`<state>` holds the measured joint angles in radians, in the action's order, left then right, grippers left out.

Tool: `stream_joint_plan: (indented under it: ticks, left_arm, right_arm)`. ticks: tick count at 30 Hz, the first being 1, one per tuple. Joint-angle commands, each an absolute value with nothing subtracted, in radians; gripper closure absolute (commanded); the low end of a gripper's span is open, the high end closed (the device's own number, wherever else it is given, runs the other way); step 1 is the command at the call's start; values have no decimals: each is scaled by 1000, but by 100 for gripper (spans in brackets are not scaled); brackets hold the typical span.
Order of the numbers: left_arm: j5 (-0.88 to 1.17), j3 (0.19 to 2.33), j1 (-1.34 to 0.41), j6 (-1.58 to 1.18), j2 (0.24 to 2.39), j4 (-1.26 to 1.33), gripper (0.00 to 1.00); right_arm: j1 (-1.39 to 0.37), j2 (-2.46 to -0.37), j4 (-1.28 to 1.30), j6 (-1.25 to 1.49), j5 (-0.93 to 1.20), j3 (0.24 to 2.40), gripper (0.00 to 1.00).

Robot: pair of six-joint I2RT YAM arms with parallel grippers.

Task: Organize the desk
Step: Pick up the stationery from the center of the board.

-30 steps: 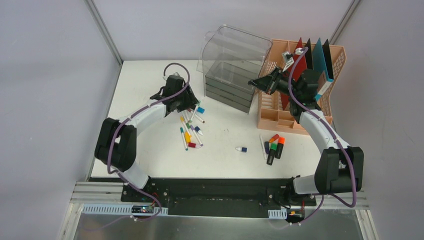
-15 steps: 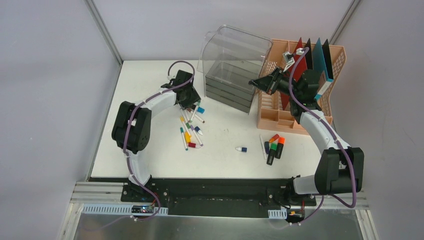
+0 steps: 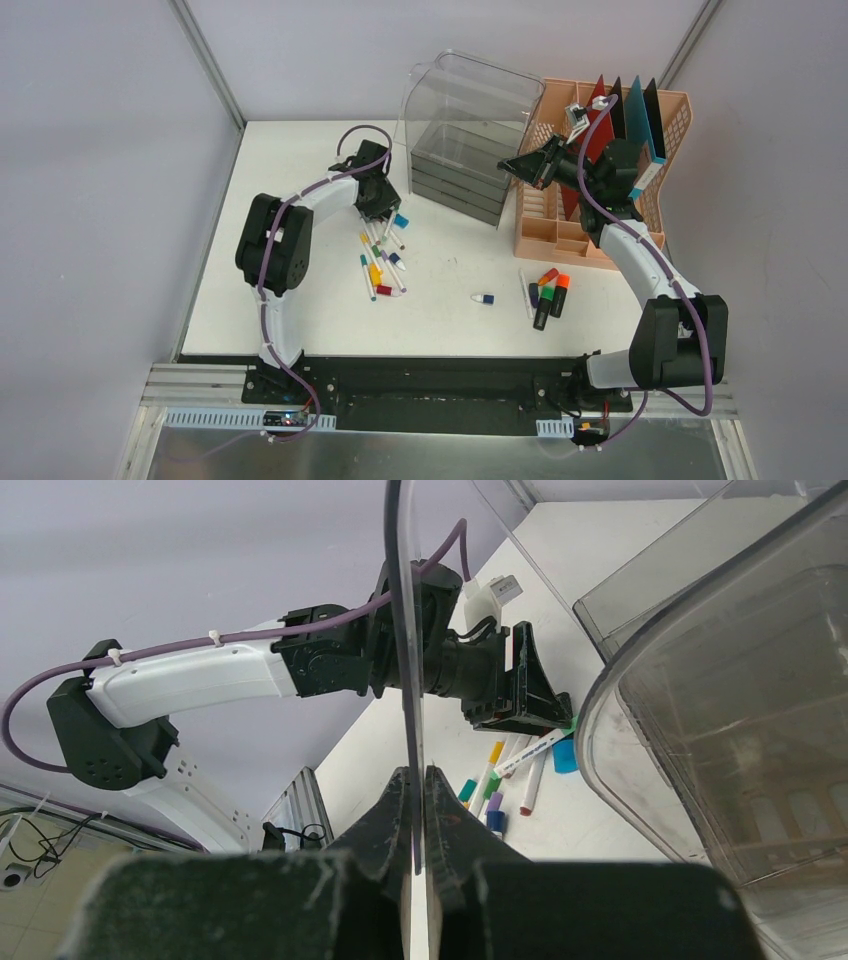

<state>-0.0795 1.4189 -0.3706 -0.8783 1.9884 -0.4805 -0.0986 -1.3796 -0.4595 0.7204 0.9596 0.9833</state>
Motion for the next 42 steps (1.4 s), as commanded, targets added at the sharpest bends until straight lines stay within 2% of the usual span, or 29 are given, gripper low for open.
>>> stream_joint_plan:
  ticks: [1,5,16,30,42]
  left_arm:
    - [-103,1464,-355,-887,1997,-489,51]
    - [-90,1469,-353,-882,1998,-489,52]
    - [-56,1440,-350,-752,1905,-448,44]
    - [85,1458,-348,-776,1970,-383,60]
    - [46,1497,-348,-836,2028,-493,58]
  right_arm:
    - [-86,-1337,-486,737,989,979,100]
    - [-85,-1336,-486,735,991,979,100]
    - [-86,-1336,-488,736,994,978,100]
    - [-86,-1335,-490,736,1001,977,100]
    - [-86,-1339,-492,737,1002,978,100]
